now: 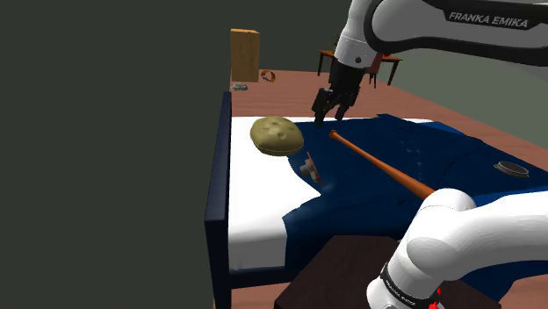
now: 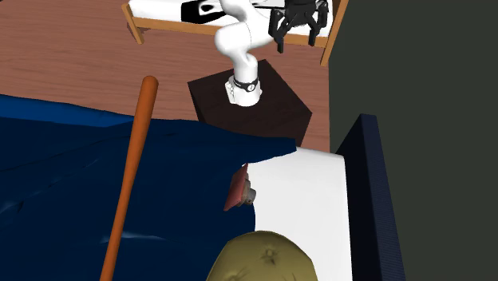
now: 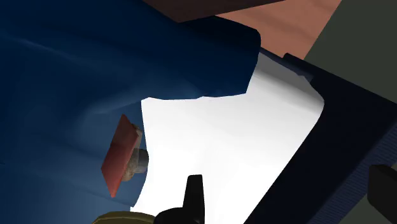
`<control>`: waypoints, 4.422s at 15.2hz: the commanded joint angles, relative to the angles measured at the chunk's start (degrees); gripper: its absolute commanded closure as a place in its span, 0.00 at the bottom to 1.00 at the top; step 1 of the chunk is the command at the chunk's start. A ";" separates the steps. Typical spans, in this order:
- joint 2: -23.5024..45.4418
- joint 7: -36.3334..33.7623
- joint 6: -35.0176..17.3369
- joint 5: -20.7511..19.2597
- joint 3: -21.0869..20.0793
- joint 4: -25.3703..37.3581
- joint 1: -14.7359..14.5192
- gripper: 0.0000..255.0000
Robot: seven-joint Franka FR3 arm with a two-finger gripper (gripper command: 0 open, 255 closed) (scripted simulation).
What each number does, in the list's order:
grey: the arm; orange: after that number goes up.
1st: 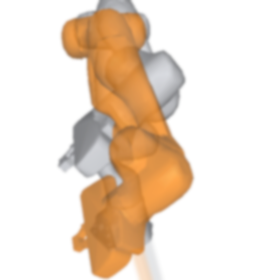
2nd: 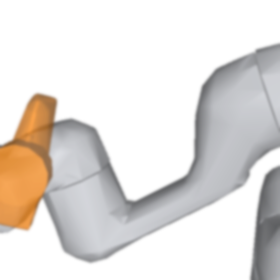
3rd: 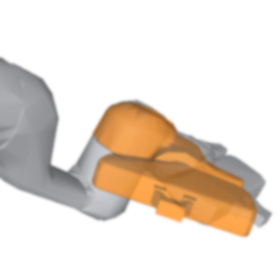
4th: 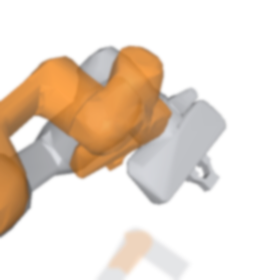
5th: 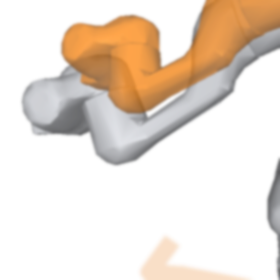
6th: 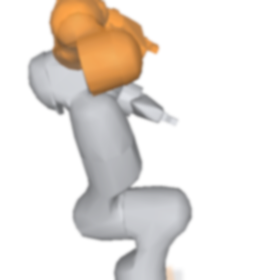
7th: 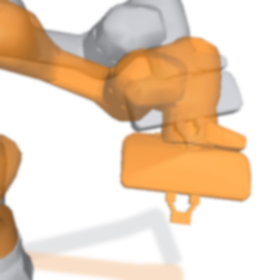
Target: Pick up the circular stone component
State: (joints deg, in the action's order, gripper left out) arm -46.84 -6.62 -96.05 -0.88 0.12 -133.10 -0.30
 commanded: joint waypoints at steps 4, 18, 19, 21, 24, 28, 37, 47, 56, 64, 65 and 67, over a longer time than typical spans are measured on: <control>3.75 -0.94 -4.50 -0.66 1.11 -1.58 1.49 0.00; 26.14 -5.09 -23.84 -2.37 6.90 -2.39 7.69 0.00; 27.96 -5.32 -25.04 -2.33 7.35 -2.05 8.06 0.00; 31.66 -5.74 -27.35 -2.15 8.25 -1.22 8.78 0.00; 37.33 -6.22 -30.54 -1.60 9.62 0.39 9.80 0.00; 45.04 -6.53 -34.24 -0.24 11.32 3.17 11.17 0.00; 56.03 -6.00 -40.50 2.86 12.76 6.31 13.11 0.00; 58.06 -5.45 -43.01 3.59 12.59 5.77 13.29 1.00; 55.80 -6.05 -40.20 2.79 12.79 6.39 13.08 1.00; 51.91 -6.89 -34.41 1.51 13.02 8.39 12.86 1.00; 51.47 -6.98 -33.67 1.37 13.03 8.70 12.84 1.00; 50.63 -7.15 -32.20 1.12 13.05 9.35 12.81 1.00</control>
State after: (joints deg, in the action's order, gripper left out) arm 4.24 -13.62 -128.94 0.38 13.19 -124.01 12.56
